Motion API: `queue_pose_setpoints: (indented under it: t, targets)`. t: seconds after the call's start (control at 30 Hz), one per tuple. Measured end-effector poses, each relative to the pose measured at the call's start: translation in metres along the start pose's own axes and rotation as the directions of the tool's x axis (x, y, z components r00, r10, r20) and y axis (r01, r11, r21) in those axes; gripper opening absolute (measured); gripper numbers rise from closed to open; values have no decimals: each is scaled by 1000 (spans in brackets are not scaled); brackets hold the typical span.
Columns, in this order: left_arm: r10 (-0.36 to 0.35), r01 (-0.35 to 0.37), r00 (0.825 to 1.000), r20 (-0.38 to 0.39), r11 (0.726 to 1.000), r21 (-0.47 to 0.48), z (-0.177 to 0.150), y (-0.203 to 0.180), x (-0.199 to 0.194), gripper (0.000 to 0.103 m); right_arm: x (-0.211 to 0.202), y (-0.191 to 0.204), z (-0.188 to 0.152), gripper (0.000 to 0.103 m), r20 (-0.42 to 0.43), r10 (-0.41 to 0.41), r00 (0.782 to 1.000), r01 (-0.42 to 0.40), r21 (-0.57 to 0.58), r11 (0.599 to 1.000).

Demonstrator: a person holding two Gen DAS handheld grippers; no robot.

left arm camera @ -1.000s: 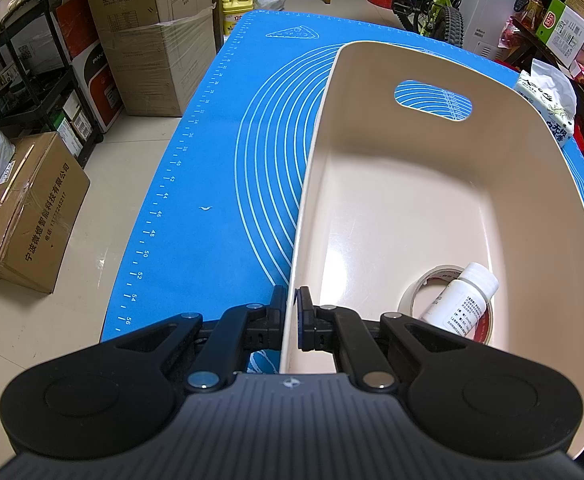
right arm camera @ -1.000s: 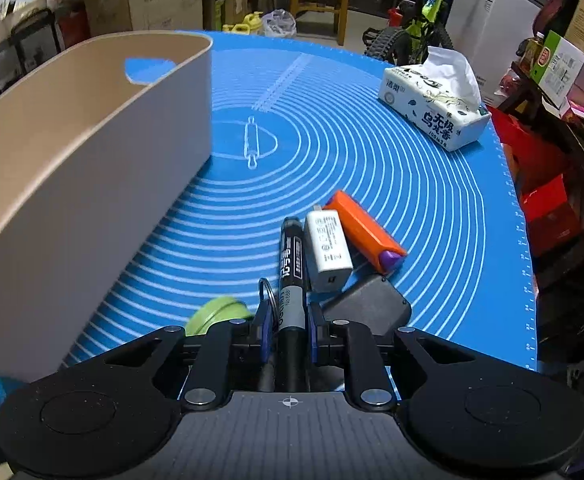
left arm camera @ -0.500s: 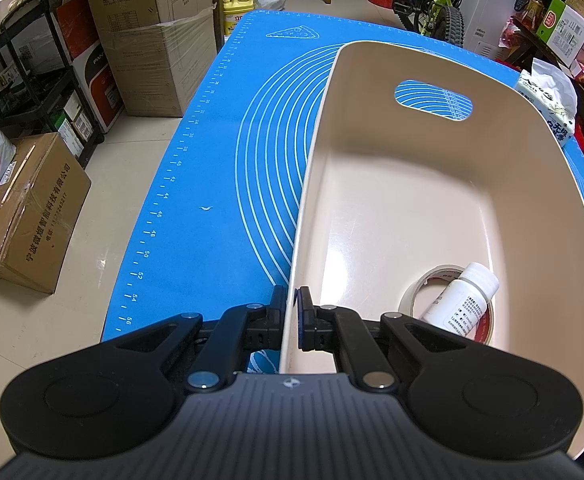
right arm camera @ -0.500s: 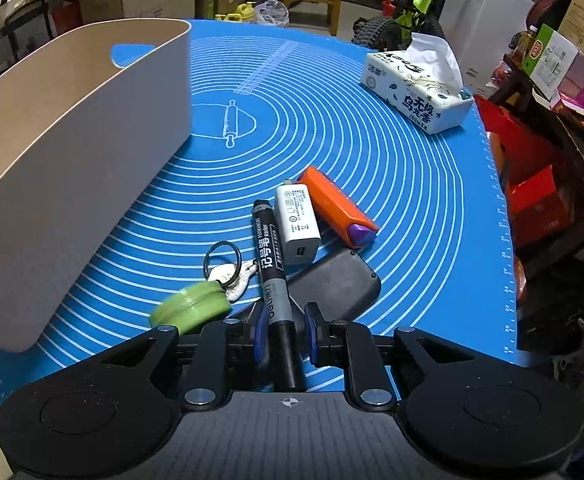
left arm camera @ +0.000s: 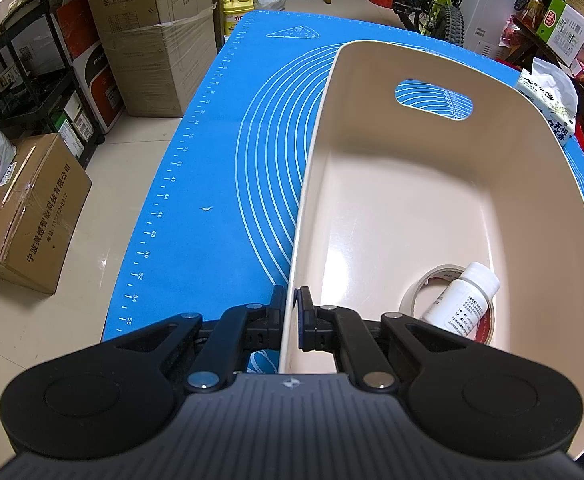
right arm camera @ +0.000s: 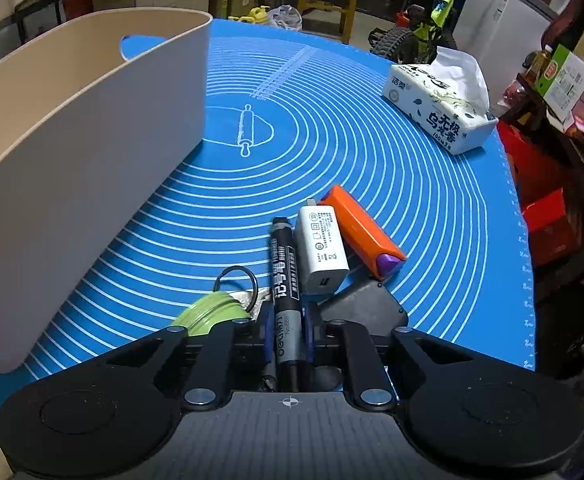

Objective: Organize rigid objects
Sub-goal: 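Close the right gripper on the black marker and lift it, then carry the black marker into the beige basket and open the right gripper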

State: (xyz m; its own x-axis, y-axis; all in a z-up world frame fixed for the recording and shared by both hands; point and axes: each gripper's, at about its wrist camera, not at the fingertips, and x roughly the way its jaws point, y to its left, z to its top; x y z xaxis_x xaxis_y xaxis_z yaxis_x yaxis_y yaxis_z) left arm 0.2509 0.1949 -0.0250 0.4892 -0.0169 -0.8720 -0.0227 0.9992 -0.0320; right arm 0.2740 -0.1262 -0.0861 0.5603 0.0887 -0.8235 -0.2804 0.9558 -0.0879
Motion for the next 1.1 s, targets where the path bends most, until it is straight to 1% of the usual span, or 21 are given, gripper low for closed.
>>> queue_pose_setpoints:
  t: [0.07, 0.23, 0.53, 0.73, 0.87, 1.0, 1.1]
  targets:
    - [0, 0, 1000, 0, 1000, 0, 0, 0, 0, 7, -2, -1, -1, 26, 0, 11, 1000, -11, 14, 1000]
    - [0, 0, 1000, 0, 1000, 0, 0, 0, 0, 7, -14, 1, -2, 25, 24, -1, 1000, 1, 13, 1000]
    - [0, 0, 1000, 0, 1000, 0, 0, 0, 0, 7, -51, 5, 11, 25, 115, -12, 993, 9, 25, 1000]
    - [0, 0, 1000, 0, 1000, 0, 0, 0, 0, 7, -78, 21, 28, 25, 180, 3, 984, -10, 38, 999]
    - [0, 0, 1000, 0, 1000, 0, 0, 0, 0, 7, -97, 33, 41, 25, 241, 21, 970, -32, 45, 998]
    - [-1, 1, 1000, 0, 1000, -1, 0, -1, 0, 7, -111, 51, 54, 25, 295, 61, 954, -73, 28, 997]
    - [1, -1, 1000, 1, 1000, 1, 0, -1, 0, 7, -114, 68, 64, 25, 313, 103, 944, -109, 3, 994]
